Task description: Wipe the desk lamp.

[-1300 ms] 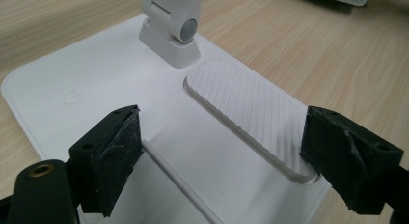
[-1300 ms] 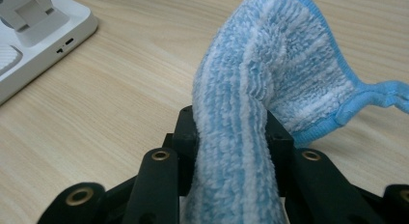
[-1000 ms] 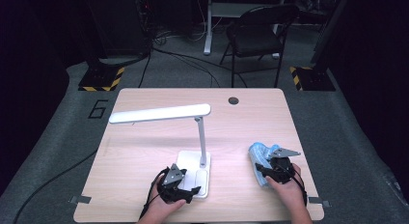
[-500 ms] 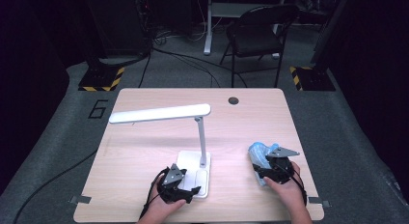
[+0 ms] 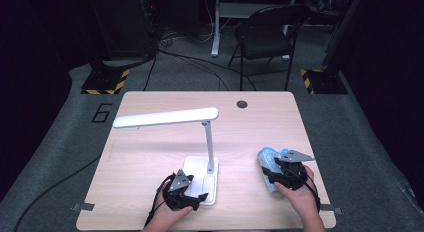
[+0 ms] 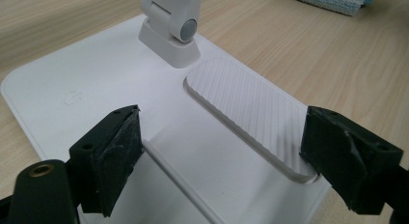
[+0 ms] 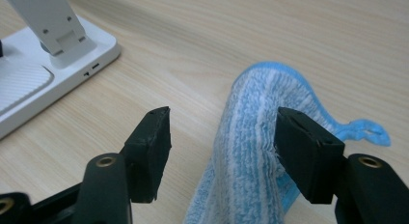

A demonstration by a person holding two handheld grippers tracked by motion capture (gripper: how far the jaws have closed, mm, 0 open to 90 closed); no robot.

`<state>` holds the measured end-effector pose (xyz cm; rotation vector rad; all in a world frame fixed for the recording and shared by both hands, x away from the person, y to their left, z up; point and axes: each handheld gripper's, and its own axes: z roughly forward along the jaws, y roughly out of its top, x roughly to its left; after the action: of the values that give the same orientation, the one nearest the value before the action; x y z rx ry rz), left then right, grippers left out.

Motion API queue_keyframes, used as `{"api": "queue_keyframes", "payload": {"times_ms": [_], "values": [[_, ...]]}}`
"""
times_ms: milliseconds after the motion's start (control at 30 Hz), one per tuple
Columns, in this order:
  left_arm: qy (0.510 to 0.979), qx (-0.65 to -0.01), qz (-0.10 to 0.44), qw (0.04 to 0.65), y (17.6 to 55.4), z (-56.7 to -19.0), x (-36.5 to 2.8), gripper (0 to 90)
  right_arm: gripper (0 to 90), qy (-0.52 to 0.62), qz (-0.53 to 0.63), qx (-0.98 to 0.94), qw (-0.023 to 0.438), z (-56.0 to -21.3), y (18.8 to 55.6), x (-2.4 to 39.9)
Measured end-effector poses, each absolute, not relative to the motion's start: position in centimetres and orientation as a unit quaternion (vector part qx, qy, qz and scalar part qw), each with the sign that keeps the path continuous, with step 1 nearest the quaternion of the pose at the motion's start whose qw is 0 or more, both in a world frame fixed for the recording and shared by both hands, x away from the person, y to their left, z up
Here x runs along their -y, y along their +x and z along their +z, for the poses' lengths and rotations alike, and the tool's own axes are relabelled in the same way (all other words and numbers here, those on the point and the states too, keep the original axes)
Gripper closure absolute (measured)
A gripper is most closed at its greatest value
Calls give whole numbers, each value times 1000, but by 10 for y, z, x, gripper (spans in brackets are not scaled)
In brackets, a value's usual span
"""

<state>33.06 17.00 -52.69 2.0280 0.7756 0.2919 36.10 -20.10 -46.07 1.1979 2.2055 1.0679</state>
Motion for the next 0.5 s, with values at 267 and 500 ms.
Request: {"api": "queue_keyframes", "payload": {"times_ms": [267,500], "values": [[826,-312,114,456,331,-526,-171,146,391,414,410,-787,200,-446,354,194],[830,-309,117,449,330,-525,-172,162,393,399,417,-798,174,-453,355,174]]}}
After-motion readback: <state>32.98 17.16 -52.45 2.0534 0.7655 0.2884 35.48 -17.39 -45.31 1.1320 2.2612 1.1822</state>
